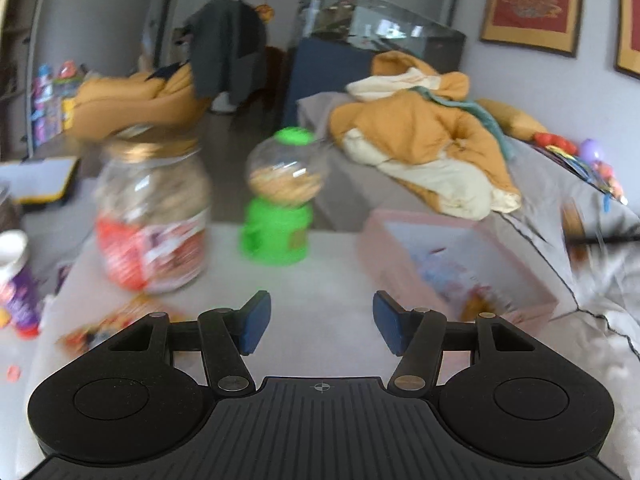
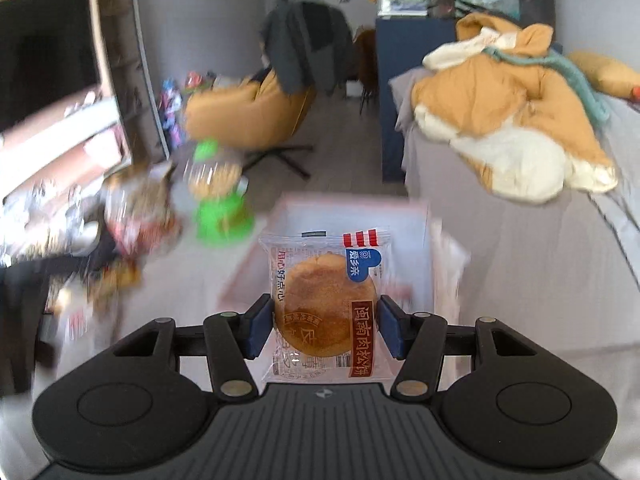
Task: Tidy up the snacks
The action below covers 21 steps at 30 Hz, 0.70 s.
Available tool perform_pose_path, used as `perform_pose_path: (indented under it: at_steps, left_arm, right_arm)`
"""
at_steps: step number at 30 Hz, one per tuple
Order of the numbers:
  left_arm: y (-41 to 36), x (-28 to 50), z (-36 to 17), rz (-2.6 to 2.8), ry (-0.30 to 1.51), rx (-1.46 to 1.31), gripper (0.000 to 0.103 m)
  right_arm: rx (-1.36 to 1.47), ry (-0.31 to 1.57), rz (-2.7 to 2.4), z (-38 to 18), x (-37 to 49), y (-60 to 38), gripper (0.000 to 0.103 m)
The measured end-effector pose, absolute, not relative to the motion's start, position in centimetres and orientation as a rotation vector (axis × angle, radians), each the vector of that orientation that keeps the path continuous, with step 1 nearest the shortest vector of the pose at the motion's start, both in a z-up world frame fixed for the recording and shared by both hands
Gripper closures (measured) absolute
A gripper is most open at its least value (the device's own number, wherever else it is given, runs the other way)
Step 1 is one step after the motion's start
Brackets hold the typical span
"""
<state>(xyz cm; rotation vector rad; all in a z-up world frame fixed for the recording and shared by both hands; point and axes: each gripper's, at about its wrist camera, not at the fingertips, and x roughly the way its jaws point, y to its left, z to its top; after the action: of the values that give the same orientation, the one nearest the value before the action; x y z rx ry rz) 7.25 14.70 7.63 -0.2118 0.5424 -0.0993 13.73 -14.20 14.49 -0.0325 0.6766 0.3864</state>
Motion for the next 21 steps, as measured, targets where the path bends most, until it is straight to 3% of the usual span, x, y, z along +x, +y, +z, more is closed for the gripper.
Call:
perform_pose_path:
  at_steps: [5, 16, 20, 21]
  left_arm:
    - [19.9, 4.9, 6.1, -0.026, 0.536, -0.317, 0.041]
    - [27.4, 1.0, 3.6, 0.111, 0.405, -0.502, 0.041]
    - [29.5, 1.2, 2.1, 0.137, 0.394, -0.606, 0.041]
    - [29.8, 1.2, 1.9, 0.145, 0.398, -0.616, 0.041]
  right_arm:
    - [-0.059, 0.717, 0.291, 15.5, 22.2, -10.5, 0.047]
    - [0.052, 0.928, 0.212, 6.1, 29.5, -7.8, 0.042]
    - [-0.070, 0.807, 0.141, 8.2, 27.2, -6.1, 0.041]
    - [-0.108, 0.753, 0.139, 9.2, 26.2, -5.3, 0.032]
